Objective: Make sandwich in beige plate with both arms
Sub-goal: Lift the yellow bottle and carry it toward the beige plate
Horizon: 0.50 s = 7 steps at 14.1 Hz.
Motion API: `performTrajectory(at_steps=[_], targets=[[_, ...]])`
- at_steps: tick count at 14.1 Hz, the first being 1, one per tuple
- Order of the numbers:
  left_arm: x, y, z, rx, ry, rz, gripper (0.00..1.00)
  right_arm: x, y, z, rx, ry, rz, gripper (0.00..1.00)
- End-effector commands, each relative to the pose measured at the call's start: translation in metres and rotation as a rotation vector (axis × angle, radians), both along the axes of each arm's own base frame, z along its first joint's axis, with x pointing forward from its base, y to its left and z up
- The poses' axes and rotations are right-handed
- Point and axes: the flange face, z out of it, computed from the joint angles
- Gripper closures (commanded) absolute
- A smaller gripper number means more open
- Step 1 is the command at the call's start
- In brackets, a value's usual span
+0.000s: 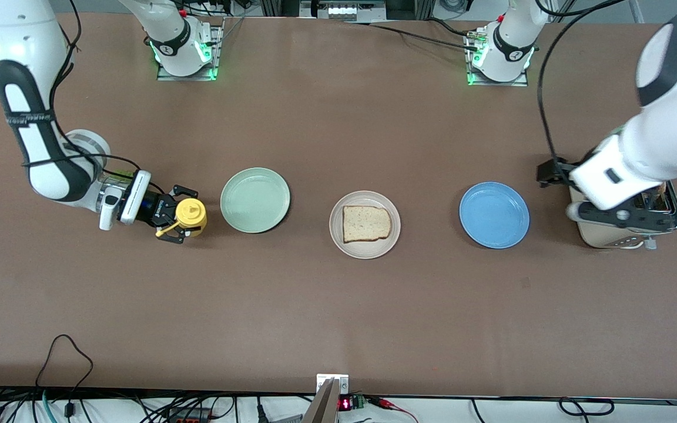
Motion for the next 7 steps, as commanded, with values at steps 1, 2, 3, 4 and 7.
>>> performTrajectory(at_steps=[1, 2, 3, 4, 7], targets=[[-0.045, 0.039, 0.027, -0.048, -0.034, 0.125, 0.0, 0.002, 0.032, 0.04, -0.128, 0.01, -0.028, 0.68], [-0.058, 0.037, 0.025, -0.045, -0.078, 0.129, 0.0, 0.004, 0.049, 0.051, -0.173, 0.015, -0.043, 0.68], [-0.063, 0.042, 0.023, -0.044, -0.117, 0.14, 0.0, 0.006, 0.063, 0.06, -0.206, 0.019, -0.058, 0.67], [-0.065, 0.046, 0.023, -0.052, -0.136, 0.147, 0.0, 0.007, 0.08, 0.066, -0.242, 0.024, -0.069, 0.67], [-0.076, 0.043, 0.027, 0.001, -0.152, 0.037, 0.0, 0.011, 0.125, 0.088, -0.358, 0.016, -0.086, 0.67]])
